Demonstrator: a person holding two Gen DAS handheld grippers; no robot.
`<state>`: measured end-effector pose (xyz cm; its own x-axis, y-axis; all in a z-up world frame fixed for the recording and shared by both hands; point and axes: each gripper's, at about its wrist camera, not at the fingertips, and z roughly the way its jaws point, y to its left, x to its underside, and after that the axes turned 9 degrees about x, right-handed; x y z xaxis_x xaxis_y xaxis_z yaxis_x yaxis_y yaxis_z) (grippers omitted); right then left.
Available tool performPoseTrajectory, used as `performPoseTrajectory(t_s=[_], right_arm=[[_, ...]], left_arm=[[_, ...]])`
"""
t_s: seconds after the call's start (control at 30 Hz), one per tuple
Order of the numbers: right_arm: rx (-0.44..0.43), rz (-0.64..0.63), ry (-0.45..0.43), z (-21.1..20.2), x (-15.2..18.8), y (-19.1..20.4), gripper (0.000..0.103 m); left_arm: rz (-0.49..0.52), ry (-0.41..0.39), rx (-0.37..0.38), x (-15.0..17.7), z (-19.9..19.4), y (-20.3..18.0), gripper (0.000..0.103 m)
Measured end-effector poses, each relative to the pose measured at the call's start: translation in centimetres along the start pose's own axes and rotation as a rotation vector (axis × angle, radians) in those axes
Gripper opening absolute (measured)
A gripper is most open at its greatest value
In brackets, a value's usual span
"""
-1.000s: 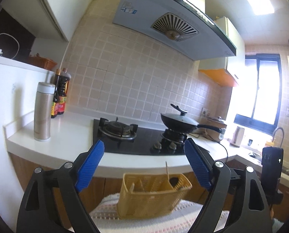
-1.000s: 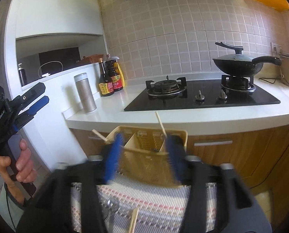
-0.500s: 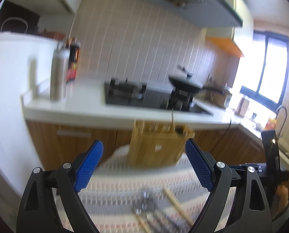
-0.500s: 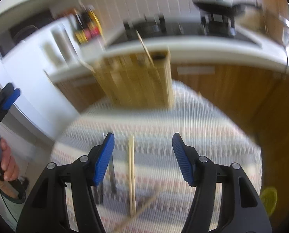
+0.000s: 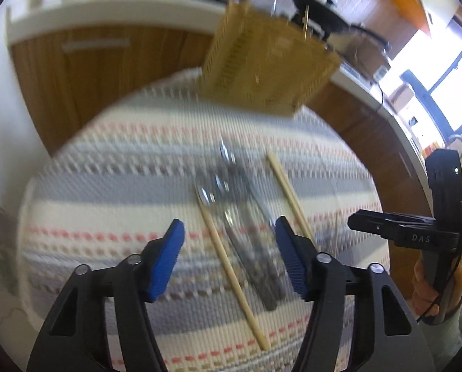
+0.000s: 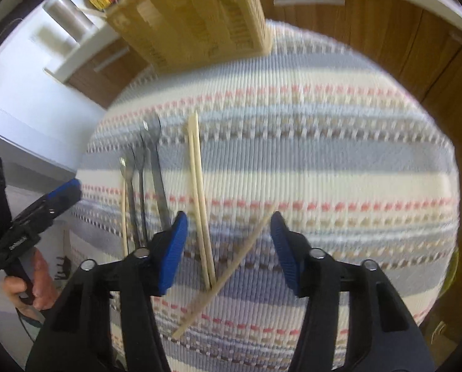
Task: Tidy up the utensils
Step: 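Grasp a wooden chopstick with the left tool while the right tool grasps another chopstick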
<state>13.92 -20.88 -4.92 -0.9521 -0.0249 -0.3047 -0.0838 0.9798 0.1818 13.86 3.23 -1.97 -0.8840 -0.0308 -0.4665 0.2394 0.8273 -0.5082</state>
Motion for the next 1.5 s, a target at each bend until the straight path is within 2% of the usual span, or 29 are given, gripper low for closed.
performPoseTrajectory(t_s=[0.03,0.07,0.33,0.53,0.7,0.77,0.9,0.93,0.97,1.13,1.37,1.5], right_arm=[[-0.006,0.004,0.017,0.4,0.1,-0.1,0.037],[-0.008,0.013,0.044,1.0,0.5,-0.2,0.036],[0.035,0.058,0.143,3.4,1.7,-0.3,0.033],[0.073,0.036,0.150,4.2,1.4,1.1,0.032],[0.207,-0.091,0.107,4.7,2.0,3.9,0.016],[0.203,-0.116,0.110,5.0,2.3,4.6,0.007],[0.204,-0.171,0.097,5.4,3.0,5.6,0.005],[0.204,-0.179,0.097,5.4,3.3,5.7,0.005],[0.200,-0.189,0.100,5.5,3.5,5.8,0.005],[0.202,-0.190,0.065,3.9,4.0,4.3,0.005],[0.224,-0.185,0.040,4.2,2.2,2.7,0.005],[0.179,-0.198,0.046,5.1,1.5,2.4,0.005]], left_arm=[[-0.004,0.021,-0.002,0.2,0.6,0.2,0.054],[-0.005,0.044,-0.010,0.5,1.2,0.3,0.052],[0.050,0.134,-0.085,2.2,3.8,-0.2,0.049],[0.160,0.159,-0.208,2.6,4.8,-2.1,0.044],[0.219,0.163,-0.262,2.9,5.8,-3.2,0.041],[0.245,0.159,-0.289,3.1,5.9,-3.6,0.035],[0.272,0.152,-0.329,3.5,5.8,-3.8,0.022],[0.280,0.152,-0.348,3.6,5.5,-3.6,0.010],[0.290,0.151,-0.369,3.7,5.3,-3.5,0.007],[0.244,0.121,-0.361,3.6,3.9,-2.1,0.004],[0.097,0.093,-0.272,2.4,1.5,1.5,0.004],[0.055,0.108,-0.204,2.7,0.4,3.4,0.008]])
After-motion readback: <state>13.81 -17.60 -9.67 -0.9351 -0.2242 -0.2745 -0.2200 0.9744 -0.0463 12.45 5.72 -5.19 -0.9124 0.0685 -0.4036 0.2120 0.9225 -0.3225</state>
